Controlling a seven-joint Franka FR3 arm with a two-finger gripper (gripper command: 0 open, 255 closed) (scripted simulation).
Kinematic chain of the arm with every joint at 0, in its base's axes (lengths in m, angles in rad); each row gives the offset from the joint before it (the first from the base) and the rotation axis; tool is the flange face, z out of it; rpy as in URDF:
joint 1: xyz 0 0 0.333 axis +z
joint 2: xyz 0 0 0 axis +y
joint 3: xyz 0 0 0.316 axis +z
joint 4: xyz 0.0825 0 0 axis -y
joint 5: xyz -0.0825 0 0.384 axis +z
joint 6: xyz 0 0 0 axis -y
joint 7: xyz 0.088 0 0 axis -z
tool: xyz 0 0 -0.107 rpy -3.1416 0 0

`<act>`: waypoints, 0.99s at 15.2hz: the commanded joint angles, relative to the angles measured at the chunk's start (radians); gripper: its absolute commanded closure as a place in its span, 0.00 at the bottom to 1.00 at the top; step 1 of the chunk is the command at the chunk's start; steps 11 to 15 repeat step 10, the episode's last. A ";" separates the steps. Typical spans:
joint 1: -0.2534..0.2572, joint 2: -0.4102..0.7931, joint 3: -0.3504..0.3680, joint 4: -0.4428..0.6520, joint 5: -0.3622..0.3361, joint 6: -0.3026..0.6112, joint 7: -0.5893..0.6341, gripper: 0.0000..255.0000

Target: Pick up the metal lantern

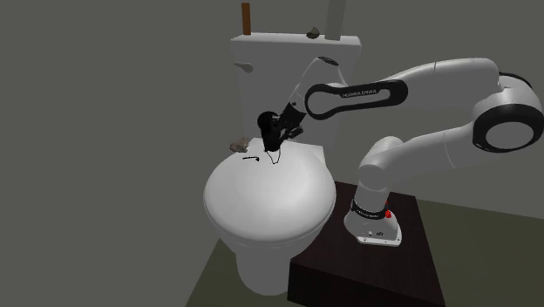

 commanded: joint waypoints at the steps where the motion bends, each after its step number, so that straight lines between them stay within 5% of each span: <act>1: -0.007 -0.008 -0.005 0.022 -0.011 -0.035 0.005 1.00; 8: -0.025 -0.020 -0.020 0.110 -0.038 -0.134 0.021 1.00; 15: -0.025 -0.020 -0.020 0.111 -0.039 -0.136 0.021 1.00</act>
